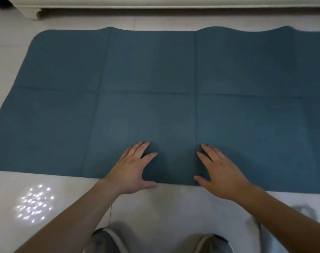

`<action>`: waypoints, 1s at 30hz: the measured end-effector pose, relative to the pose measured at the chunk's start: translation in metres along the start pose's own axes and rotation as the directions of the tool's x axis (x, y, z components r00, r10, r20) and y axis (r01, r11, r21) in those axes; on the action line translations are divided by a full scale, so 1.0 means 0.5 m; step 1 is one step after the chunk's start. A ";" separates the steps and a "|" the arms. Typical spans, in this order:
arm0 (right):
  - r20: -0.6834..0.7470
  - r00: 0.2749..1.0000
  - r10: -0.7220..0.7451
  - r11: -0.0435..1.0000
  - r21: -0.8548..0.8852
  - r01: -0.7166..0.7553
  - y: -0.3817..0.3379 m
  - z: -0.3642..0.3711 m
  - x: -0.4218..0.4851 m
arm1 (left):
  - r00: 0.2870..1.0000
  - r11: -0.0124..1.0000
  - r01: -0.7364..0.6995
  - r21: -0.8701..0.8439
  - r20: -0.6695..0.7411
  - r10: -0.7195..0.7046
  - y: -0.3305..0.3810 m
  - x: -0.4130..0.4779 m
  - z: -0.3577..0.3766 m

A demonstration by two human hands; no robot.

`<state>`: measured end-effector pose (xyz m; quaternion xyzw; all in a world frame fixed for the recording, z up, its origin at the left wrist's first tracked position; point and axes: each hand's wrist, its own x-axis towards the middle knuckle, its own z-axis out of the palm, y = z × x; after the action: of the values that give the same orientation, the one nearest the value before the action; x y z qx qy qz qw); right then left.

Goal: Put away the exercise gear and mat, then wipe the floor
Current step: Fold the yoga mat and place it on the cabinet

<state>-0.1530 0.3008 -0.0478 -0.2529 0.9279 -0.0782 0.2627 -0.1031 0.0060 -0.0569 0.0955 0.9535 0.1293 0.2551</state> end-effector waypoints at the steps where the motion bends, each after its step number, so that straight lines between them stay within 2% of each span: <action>1: -0.003 1.000 -0.003 1.000 0.004 0.003 0.002 0.004 -0.003 | 1.000 1.000 -0.001 0.010 0.006 0.001 0.001 -0.001 0.007; 15: 0.009 1.000 -0.025 0.999 -0.025 0.025 0.004 0.020 -0.013 | 0.999 1.000 0.002 0.024 -0.032 -0.001 -0.004 -0.003 0.020; 22: -0.001 0.999 -0.036 0.998 0.047 0.036 0.016 0.019 -0.015 | 0.999 0.998 -0.020 -0.062 -0.039 0.018 -0.014 -0.009 0.005; 30: -0.073 0.997 -0.022 0.987 0.159 0.034 0.023 0.002 -0.018 | 0.985 0.985 -0.059 -0.162 -0.169 0.031 -0.027 -0.018 0.006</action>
<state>-0.1508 0.3151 -0.0481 -0.2410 0.9236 -0.1652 0.2481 -0.0956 -0.0085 -0.0596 0.0844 0.9548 0.2215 0.1791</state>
